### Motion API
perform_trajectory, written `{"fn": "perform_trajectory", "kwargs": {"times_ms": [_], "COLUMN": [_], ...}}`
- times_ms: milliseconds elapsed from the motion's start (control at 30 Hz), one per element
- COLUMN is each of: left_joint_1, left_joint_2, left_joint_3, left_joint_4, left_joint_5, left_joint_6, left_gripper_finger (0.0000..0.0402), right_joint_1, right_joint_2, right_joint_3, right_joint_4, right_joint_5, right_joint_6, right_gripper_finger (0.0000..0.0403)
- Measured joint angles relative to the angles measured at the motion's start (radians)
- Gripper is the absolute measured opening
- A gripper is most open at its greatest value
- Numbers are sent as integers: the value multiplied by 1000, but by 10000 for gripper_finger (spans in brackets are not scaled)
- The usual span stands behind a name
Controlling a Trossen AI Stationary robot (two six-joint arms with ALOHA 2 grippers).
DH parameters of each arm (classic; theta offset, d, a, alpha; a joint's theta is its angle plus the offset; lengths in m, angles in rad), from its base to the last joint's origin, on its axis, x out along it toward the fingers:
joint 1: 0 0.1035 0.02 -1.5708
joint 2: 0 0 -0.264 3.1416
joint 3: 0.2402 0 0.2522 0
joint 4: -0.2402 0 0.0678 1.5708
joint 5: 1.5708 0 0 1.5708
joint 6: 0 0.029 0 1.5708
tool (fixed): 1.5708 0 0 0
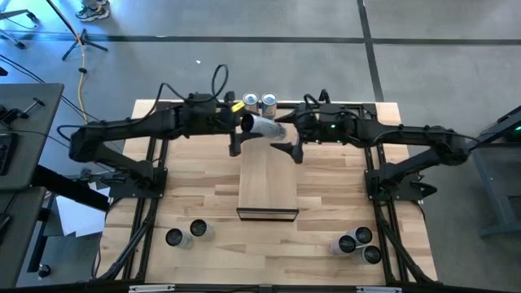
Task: Place canned beverage on shelf
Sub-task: Put the top white pink soda can on the shelf
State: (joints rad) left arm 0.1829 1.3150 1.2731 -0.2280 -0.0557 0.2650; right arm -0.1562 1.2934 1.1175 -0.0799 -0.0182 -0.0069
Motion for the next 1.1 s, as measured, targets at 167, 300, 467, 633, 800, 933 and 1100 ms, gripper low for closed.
{"fn": "perform_trajectory", "kwargs": {"times_ms": [167, 300, 467, 633, 800, 933, 1100], "left_joint_1": [-1, -2, -1, -1, -1, -1, -1], "left_joint_2": [29, 31, 30, 31, 31, 31, 31], "left_joint_3": [40, 41, 41, 41, 41, 41, 41], "left_joint_4": [-46, -75, -65, -64, -66, -83, -90], "left_joint_5": [12, 13, 12, 12, 11, 11, 6], "left_joint_6": [0, 0, -1, -2, -1, -1, -1], "left_gripper_finger": [221, 221, 221, 221, 221, 221, 221], "right_joint_1": [-1, -14, -30, -34, -34, -34, -34], "right_joint_2": [30, 29, 31, 62, 106, 115, 114], "right_joint_3": [0, 0, 0, 0, 0, 0, 0], "right_joint_4": [-18, -14, -14, 3, 83, 110, 107], "right_joint_5": [53, 71, 49, -10, -12, -12, -12], "right_joint_6": [-73, -99, -98, -85, -88, -80, -69], "right_gripper_finger": [394, 394, 394, 394, 394, 394, 393]}}
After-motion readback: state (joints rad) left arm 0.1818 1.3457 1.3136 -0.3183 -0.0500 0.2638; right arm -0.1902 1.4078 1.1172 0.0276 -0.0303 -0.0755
